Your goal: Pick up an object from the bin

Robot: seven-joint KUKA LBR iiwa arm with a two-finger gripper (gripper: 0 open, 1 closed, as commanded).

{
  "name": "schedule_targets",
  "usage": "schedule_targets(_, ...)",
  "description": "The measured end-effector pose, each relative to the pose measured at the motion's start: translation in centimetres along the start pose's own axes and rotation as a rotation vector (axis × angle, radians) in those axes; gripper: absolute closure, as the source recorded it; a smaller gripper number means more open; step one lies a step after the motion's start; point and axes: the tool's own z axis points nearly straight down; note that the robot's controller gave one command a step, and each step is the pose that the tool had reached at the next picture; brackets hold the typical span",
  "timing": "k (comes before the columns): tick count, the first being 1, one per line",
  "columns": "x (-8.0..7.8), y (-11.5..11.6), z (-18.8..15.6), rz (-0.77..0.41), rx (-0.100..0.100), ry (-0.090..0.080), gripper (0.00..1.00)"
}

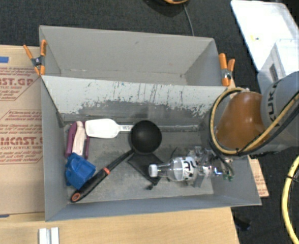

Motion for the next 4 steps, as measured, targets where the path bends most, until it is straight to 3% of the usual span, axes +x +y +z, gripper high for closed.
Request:
schedule_targets(1, 0.5, 0.6, -7.1, -0.022, -0.001, 0.007, 1.00)
schedule_targets(2, 0.2, 0.6, -13.5, -0.023, 0.000, 0.001, 1.00)
schedule_targets(3, 0.3, 1.8, -17.4, -0.049, 0.000, 0.003, 1.00)
schedule_targets(4, -0.3, 2.6, -12.3, -0.070, 0.002, -0.006, 1.00)
